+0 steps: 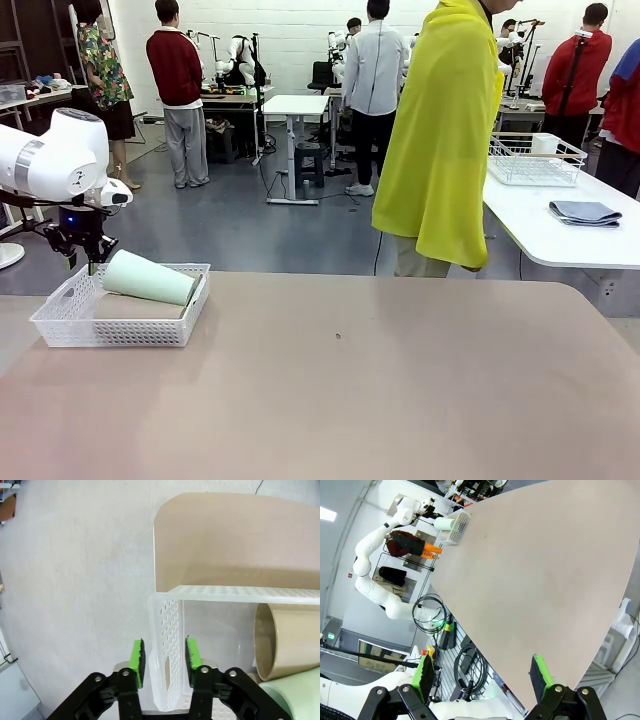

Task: Clean and organize the cups into the basket.
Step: Move the Organizing basket back to the left side of the table.

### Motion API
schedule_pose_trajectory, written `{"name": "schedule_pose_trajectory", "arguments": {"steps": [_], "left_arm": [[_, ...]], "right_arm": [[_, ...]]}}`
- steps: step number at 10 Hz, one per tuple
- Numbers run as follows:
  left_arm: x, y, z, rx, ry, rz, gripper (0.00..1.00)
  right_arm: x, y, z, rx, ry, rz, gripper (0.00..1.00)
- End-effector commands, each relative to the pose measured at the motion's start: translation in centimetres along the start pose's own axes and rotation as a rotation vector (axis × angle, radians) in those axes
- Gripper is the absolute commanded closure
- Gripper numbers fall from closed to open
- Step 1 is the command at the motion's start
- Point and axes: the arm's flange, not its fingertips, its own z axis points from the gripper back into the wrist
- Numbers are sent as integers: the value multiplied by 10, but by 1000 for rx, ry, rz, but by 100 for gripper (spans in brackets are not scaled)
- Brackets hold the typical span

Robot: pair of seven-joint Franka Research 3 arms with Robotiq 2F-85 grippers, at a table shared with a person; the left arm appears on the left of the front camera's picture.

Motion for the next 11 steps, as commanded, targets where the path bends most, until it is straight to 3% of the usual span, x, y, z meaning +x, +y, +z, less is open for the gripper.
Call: {"name": "schedule_pose_trajectory", "arguments": {"steps": [1, 3, 8, 9, 11], "left_arm": [[5, -2, 3, -12, 13, 22, 14], [5, -1, 4, -11, 13, 26, 0], [-9, 5, 23, -7, 11, 119, 0], [-35, 18, 50, -87, 9, 188, 0], [-110, 42, 99, -105, -19, 255, 0]], "right_arm": [[-2, 2, -2, 3, -5, 13, 0], [-2, 2, -2, 3, -5, 13, 0], [-2, 2, -2, 3, -5, 13, 0], [-2, 2, -2, 3, -5, 13, 0], [-2, 2, -2, 3, -5, 13, 0]]}}
